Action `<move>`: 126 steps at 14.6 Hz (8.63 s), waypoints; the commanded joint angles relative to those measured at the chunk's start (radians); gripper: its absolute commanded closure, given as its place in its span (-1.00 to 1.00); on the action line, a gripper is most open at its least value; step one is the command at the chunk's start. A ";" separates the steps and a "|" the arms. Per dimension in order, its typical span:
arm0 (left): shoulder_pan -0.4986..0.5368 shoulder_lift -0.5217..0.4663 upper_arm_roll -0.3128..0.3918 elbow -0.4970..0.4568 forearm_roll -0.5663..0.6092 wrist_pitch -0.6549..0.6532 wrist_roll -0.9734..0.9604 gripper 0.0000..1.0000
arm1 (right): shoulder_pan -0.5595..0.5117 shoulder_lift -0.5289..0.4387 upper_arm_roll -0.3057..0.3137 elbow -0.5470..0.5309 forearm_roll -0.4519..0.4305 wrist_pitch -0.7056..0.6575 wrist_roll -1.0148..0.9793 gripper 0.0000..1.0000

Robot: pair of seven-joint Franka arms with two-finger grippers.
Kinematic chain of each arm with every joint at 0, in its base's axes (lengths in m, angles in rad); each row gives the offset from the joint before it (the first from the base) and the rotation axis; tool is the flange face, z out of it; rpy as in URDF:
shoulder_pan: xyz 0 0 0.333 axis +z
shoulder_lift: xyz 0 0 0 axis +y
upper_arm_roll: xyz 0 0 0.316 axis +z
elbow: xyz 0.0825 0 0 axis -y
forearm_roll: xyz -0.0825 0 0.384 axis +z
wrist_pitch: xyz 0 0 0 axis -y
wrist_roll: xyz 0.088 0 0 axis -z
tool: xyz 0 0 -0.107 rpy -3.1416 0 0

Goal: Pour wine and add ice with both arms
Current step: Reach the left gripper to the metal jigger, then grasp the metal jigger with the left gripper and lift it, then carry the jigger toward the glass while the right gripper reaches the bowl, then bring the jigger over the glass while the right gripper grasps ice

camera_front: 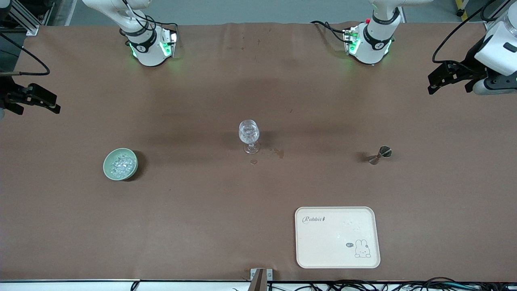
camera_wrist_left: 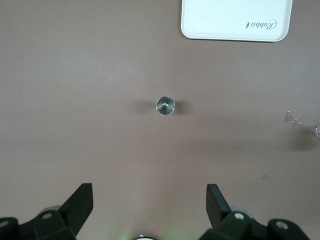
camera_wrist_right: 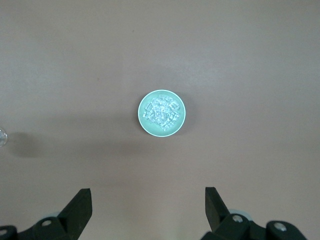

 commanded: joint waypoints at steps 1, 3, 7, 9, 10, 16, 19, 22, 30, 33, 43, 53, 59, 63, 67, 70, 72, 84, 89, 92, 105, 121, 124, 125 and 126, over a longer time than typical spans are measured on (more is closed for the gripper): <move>0.004 0.009 -0.001 0.025 0.018 -0.028 0.013 -1.00 | 0.016 -0.008 -0.007 -0.013 -0.005 0.007 -0.009 -1.00; 0.013 0.026 -0.001 0.048 0.018 -0.029 0.016 -1.00 | 0.016 -0.008 -0.007 -0.013 -0.005 0.009 -0.009 -1.00; 0.022 0.116 0.023 0.092 0.019 -0.007 0.018 -1.00 | 0.013 -0.008 -0.008 -0.012 -0.005 0.007 -0.009 -1.00; 0.022 0.169 0.023 0.112 0.047 -0.006 0.016 -1.00 | 0.012 -0.008 -0.008 -0.009 -0.005 0.014 -0.008 -1.00; 0.024 0.196 0.025 0.114 0.056 -0.006 0.024 -1.00 | 0.012 -0.008 -0.008 -0.010 -0.005 0.023 -0.008 -1.00; 0.085 0.316 0.023 0.074 0.036 0.131 -0.024 -1.00 | 0.009 -0.008 -0.013 -0.009 -0.005 0.021 -0.008 -1.00; 0.117 0.365 0.023 0.040 -0.030 0.210 -0.066 -0.97 | 0.007 -0.008 -0.013 -0.009 -0.005 0.023 -0.006 -1.00; 0.140 0.432 0.023 0.042 -0.097 0.222 -0.186 -0.95 | 0.006 -0.007 -0.013 -0.009 -0.005 0.029 -0.006 -1.00; 0.260 0.613 0.023 0.040 -0.427 0.224 -0.288 -0.89 | 0.003 -0.005 -0.013 -0.004 -0.005 0.035 0.003 -0.96; 0.301 0.676 0.023 0.031 -0.562 0.213 -0.315 -0.81 | 0.004 -0.005 -0.013 -0.004 -0.005 0.043 0.004 -0.97; 0.358 0.811 0.022 0.020 -0.708 0.165 -0.442 -0.60 | -0.004 -0.002 -0.013 -0.007 -0.005 0.040 0.003 -0.99; 0.381 0.905 0.015 0.012 -0.795 0.150 -0.430 -0.58 | -0.005 -0.001 -0.013 -0.007 -0.005 0.041 0.003 -0.99; 0.372 0.923 0.012 0.008 -0.817 0.129 -0.423 -0.38 | -0.005 0.007 -0.013 -0.012 -0.005 0.050 0.001 -0.99; 0.377 0.937 -0.001 0.008 -0.824 0.129 -0.401 -0.27 | -0.002 0.010 -0.013 -0.013 -0.005 0.052 0.001 -0.99; 0.375 0.945 -0.001 0.006 -0.844 0.129 -0.392 -0.12 | -0.001 0.010 -0.013 -0.013 -0.005 0.060 0.001 -0.99; 0.375 0.945 -0.001 0.006 -0.844 0.129 -0.392 -0.01 | -0.002 0.010 -0.013 -0.015 -0.005 0.060 0.001 -0.99; 0.377 0.945 -0.003 0.002 -0.846 0.129 -0.392 0.09 | -0.004 0.010 -0.013 -0.017 -0.005 0.060 0.001 -0.99; 0.369 0.942 -0.005 0.011 -0.854 0.107 -0.395 0.88 | -0.013 0.012 -0.014 -0.263 -0.005 0.303 -0.008 -0.98; 0.371 0.931 -0.050 0.029 -0.906 0.107 -0.456 0.99 | -0.017 0.074 -0.014 -0.363 -0.008 0.454 -0.009 -0.97; 0.378 0.902 -0.112 0.042 -0.907 0.107 -0.540 0.99 | -0.039 0.143 -0.014 -0.374 -0.008 0.526 -0.011 -0.96; 0.273 0.661 -0.319 -0.006 -0.906 0.158 -0.956 0.99 | -0.027 0.349 -0.013 -0.534 -0.010 0.882 -0.012 -0.71; -0.077 0.634 -0.388 0.005 -0.794 0.582 -1.332 0.99 | -0.008 0.401 -0.011 -0.538 -0.010 0.942 -0.011 -0.40; -0.102 0.634 -0.391 0.006 -0.696 0.606 -1.396 0.99 | -0.008 0.400 -0.011 -0.549 -0.010 0.942 -0.011 -0.36; -0.112 0.634 -0.390 0.006 -0.685 0.610 -1.410 0.99 | -0.010 0.400 -0.011 -0.550 -0.010 0.939 -0.011 -0.34; -0.119 0.634 -0.390 0.006 -0.677 0.610 -1.413 0.99 | -0.010 0.400 -0.011 -0.550 -0.010 0.939 -0.011 -0.33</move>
